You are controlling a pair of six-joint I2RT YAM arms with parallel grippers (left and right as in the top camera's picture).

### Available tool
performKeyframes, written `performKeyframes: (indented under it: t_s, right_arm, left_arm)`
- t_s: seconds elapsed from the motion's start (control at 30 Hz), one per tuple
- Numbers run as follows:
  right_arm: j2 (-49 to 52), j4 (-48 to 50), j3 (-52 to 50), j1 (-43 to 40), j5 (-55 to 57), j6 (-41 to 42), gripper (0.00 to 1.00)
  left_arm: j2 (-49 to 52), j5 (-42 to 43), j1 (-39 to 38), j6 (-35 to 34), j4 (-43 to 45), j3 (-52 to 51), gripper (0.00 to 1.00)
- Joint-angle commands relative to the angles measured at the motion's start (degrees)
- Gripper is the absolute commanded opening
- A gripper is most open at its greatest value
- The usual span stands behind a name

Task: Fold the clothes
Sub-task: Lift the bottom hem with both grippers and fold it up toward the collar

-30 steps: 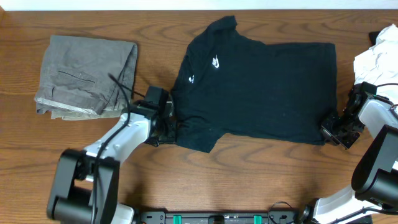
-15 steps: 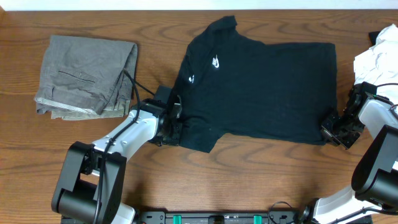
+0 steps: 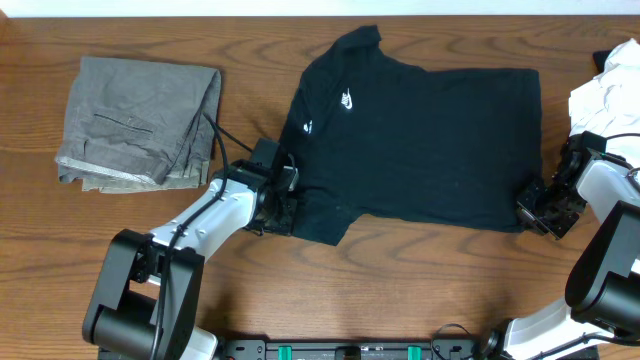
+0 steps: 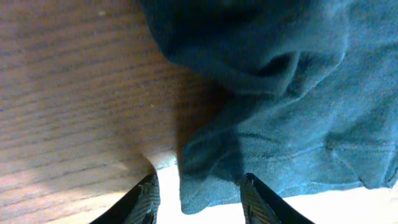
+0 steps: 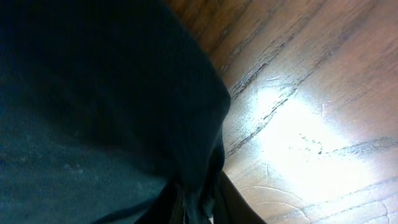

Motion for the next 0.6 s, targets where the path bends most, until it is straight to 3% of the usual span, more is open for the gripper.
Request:
performKeyframes:
  t_s: [0.0,0.2,0.57]
  right_arm:
    - [1.7,1.2,-1.8,-0.2,1.2,-0.2,0.17]
    - [1.7,1.2,-1.8,-0.2,1.2,-0.2,0.25]
    - [1.7,1.2,-1.8,-0.2,1.2,-0.2,0.27]
  left_arm:
    - [0.4,0.5,-0.1,1.0,0.9,-1.7,0.45]
    - [2.1,0.5,-0.1,1.0,0.8,-1.8,0.44]
    - [5.4,-0.5,-1.8,1.0,1.2,-2.3,0.49]
